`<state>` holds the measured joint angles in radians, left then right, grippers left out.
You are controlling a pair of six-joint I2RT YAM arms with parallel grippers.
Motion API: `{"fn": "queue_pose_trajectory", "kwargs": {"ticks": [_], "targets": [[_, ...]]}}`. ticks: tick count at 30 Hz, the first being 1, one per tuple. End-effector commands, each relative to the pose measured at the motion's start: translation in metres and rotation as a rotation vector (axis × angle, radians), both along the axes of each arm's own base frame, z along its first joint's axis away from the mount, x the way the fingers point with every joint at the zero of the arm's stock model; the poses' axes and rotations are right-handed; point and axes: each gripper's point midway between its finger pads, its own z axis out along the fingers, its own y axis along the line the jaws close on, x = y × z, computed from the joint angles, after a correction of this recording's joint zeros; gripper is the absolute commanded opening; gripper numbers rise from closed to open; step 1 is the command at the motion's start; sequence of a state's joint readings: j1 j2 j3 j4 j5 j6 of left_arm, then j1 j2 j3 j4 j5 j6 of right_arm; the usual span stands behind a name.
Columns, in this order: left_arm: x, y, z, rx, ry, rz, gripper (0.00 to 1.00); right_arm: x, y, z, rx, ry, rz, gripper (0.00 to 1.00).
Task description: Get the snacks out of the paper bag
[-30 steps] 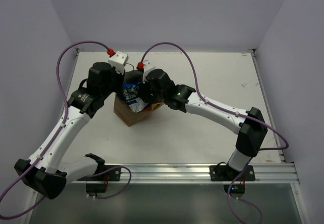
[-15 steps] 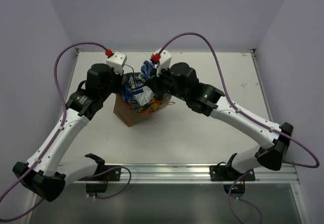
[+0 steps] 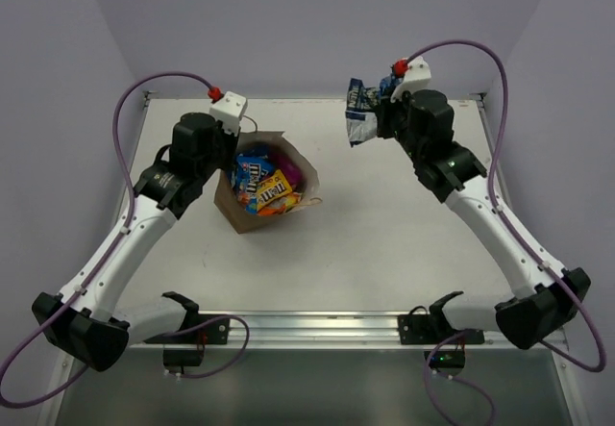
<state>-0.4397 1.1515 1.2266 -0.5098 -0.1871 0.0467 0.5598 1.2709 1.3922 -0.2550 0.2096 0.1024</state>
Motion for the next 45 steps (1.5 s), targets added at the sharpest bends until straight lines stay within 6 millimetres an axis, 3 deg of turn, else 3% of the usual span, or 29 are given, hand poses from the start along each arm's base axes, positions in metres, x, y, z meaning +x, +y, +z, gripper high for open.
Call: {"fn": "queue_pose_trajectory", "kwargs": {"ticks": [1, 2, 3, 4, 7, 8, 10, 12, 14, 15, 17, 18, 21, 22, 24, 25, 29, 34, 37, 38, 40, 42, 45], "targets": [[0.015, -0.011, 0.079, -0.097, -0.241, -0.024, 0.00, 0.041, -0.025, -0.085, -0.022, 0.188, -0.080, 0.00], [0.015, -0.011, 0.080, -0.094, -0.246, -0.029, 0.00, 0.055, -0.026, -0.115, -0.034, 0.238, -0.086, 0.00], [0.015, -0.011, 0.081, -0.094, -0.246, -0.029, 0.00, 0.060, -0.031, -0.111, -0.018, 0.223, -0.103, 0.00], [0.015, -0.011, 0.081, -0.089, -0.247, -0.032, 0.00, 0.075, -0.040, -0.140, -0.025, 0.279, -0.130, 0.00], [0.016, -0.010, 0.077, -0.070, -0.246, -0.036, 0.00, 0.099, -0.046, -0.171, 0.015, 0.354, -0.132, 0.00], [0.016, -0.010, 0.075, -0.064, -0.240, -0.036, 0.00, 0.107, -0.046, -0.194, 0.008, 0.396, -0.137, 0.01], [0.016, -0.011, 0.074, -0.061, -0.234, -0.044, 0.00, 0.114, -0.047, -0.211, 0.004, 0.423, -0.144, 0.08], [0.015, -0.013, 0.074, -0.064, -0.233, -0.054, 0.00, 0.115, -0.047, -0.224, -0.004, 0.457, -0.144, 0.27], [0.014, -0.014, 0.076, -0.065, -0.239, -0.064, 0.00, 0.110, -0.046, -0.219, -0.007, 0.464, -0.130, 0.47], [0.014, -0.014, 0.078, -0.066, -0.242, -0.064, 0.00, 0.105, -0.047, -0.201, 0.000, 0.433, -0.125, 0.63], [0.013, -0.014, 0.078, -0.064, -0.244, -0.068, 0.00, 0.093, -0.048, -0.179, 0.001, 0.422, -0.114, 0.72], [0.012, -0.013, 0.077, -0.062, -0.243, -0.069, 0.00, 0.082, -0.045, -0.151, 0.023, 0.379, -0.084, 0.77], [0.010, -0.014, 0.075, -0.056, -0.240, -0.078, 0.00, 0.051, -0.030, -0.106, 0.070, 0.341, 0.014, 0.81], [0.009, -0.013, 0.073, -0.051, -0.238, -0.081, 0.00, 0.032, -0.020, -0.076, 0.089, 0.286, 0.059, 0.82], [0.009, -0.013, 0.072, -0.049, -0.238, -0.082, 0.00, 0.008, -0.004, -0.055, 0.071, 0.241, 0.126, 0.82], [0.009, -0.013, 0.071, -0.049, -0.238, -0.085, 0.00, -0.014, 0.018, -0.034, 0.066, 0.191, 0.192, 0.82], [0.009, -0.015, 0.069, -0.045, -0.241, -0.098, 0.00, -0.067, 0.066, -0.011, 0.072, 0.143, 0.347, 0.80], [0.008, -0.017, 0.073, -0.045, -0.260, -0.114, 0.00, -0.112, 0.124, 0.000, 0.106, 0.089, 0.515, 0.77], [0.007, -0.019, 0.075, -0.045, -0.268, -0.134, 0.00, -0.122, 0.152, -0.009, 0.109, 0.105, 0.574, 0.73], [0.007, -0.020, 0.075, -0.045, -0.269, -0.134, 0.00, -0.119, 0.163, -0.022, 0.092, 0.134, 0.583, 0.72], [0.008, -0.021, 0.076, -0.046, -0.272, -0.140, 0.00, -0.123, 0.179, -0.025, 0.087, 0.146, 0.614, 0.70], [0.008, -0.023, 0.075, -0.051, -0.268, -0.148, 0.00, -0.122, 0.197, -0.041, 0.073, 0.177, 0.630, 0.70], [0.007, -0.025, 0.074, -0.059, -0.262, -0.158, 0.00, -0.114, 0.211, -0.056, 0.136, 0.240, 0.579, 0.71]]}}
